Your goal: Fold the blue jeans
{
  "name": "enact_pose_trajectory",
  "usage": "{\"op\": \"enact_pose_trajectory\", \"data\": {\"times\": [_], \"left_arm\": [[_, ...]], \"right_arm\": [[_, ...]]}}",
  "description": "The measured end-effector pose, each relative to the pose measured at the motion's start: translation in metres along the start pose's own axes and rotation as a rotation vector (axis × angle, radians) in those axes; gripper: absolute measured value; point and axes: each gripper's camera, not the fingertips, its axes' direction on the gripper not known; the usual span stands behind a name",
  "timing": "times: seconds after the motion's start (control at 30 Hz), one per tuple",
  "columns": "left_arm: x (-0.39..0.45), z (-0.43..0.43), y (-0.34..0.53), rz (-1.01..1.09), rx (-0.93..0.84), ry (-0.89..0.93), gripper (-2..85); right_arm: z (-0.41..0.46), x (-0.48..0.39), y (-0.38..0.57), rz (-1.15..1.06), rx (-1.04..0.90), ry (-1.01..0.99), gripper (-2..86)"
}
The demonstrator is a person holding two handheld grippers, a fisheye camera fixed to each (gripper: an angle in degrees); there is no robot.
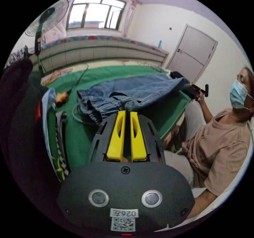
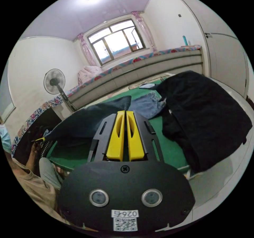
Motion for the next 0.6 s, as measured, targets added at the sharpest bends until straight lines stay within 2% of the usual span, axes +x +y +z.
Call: {"op": "enact_pose_trajectory", "data": {"times": [0.1,0.17,0.2,0.23,0.3,0.37,0.47,0.53,0.6], "left_arm": [[-0.007,0.017,0.030,-0.106,-0.213,-0.059,-0.4],[-0.016,0.004,0.040,-0.207,-0.181,-0.129,-0.7],[-0.018,-0.013,0.043,-0.256,-0.085,-0.125,-0.7],[-0.017,-0.023,0.044,-0.273,-0.022,-0.111,-0.7],[-0.011,-0.052,0.040,-0.306,0.222,-0.053,-0.5],[-0.011,-0.053,0.024,-0.317,0.263,-0.105,0.3],[-0.021,-0.020,-0.022,-0.318,0.179,-0.295,5.8],[-0.034,0.016,-0.053,-0.295,0.115,-0.328,10.0],[-0.055,0.067,-0.091,-0.301,0.035,-0.364,15.0]], "right_arm": [[0.009,0.008,0.028,0.036,-0.194,0.048,-1.3],[0.021,0.010,0.036,0.045,-0.346,0.066,-0.9],[0.021,0.007,0.038,0.041,-0.363,0.103,-0.1],[0.014,0.001,0.037,0.038,-0.341,0.141,0.7],[-0.003,-0.015,0.029,0.025,-0.249,0.241,1.5],[-0.020,-0.044,0.020,-0.033,-0.102,0.379,1.0],[-0.012,-0.100,0.000,-0.200,-0.001,0.426,-0.5],[0.032,-0.135,-0.015,-0.341,-0.109,0.316,-0.8],[0.075,-0.145,-0.020,-0.378,-0.216,0.238,-0.9]]}}
